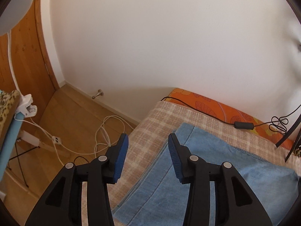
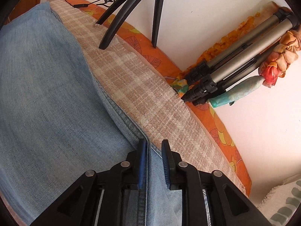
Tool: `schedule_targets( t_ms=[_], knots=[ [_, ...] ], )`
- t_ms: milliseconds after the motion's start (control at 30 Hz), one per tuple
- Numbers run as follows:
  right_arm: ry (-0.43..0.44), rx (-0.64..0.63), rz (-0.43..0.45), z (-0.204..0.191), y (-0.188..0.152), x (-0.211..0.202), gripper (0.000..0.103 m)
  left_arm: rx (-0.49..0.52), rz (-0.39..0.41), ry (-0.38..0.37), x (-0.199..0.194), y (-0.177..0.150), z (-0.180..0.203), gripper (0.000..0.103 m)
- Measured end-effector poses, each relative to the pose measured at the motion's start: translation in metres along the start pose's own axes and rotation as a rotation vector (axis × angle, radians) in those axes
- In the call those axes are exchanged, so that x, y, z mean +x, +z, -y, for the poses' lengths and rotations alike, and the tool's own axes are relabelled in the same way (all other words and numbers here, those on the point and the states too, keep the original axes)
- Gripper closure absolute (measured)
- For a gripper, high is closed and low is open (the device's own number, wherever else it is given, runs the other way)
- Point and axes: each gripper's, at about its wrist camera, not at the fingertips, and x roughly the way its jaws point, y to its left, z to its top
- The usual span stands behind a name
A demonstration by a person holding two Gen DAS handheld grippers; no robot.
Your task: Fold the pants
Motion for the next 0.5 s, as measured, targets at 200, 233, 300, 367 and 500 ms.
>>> schedule_targets(
  t_ms=[200, 233, 300, 367, 500],
  knots=[
    [0.046, 0.143, 0.099, 0.027, -0.017, -0.056, 0.061, 0.163, -0.008, -0.081, -0.041, -0.048, 0.024, 0.061],
    [0.048, 0.159, 0.115, 0.03, -0.024, -0.07, 0.058, 0.196, -0.011, -0.112, -0.049, -0.056, 0.035, 0.061],
    [0.044, 0.193, 0.141, 0.036, -0.041, -0.095, 0.046, 0.261, -0.006, -0.181, -0.07, -0.074, 0.061, 0.061],
    [0.041, 0.237, 0.157, 0.046, -0.063, -0.116, 0.045, 0.319, -0.003, -0.253, -0.091, -0.09, 0.087, 0.061],
    [0.049, 0.354, 0.174, 0.07, -0.122, -0.154, 0.045, 0.422, -0.011, -0.41, -0.127, -0.116, 0.145, 0.061]
  ],
)
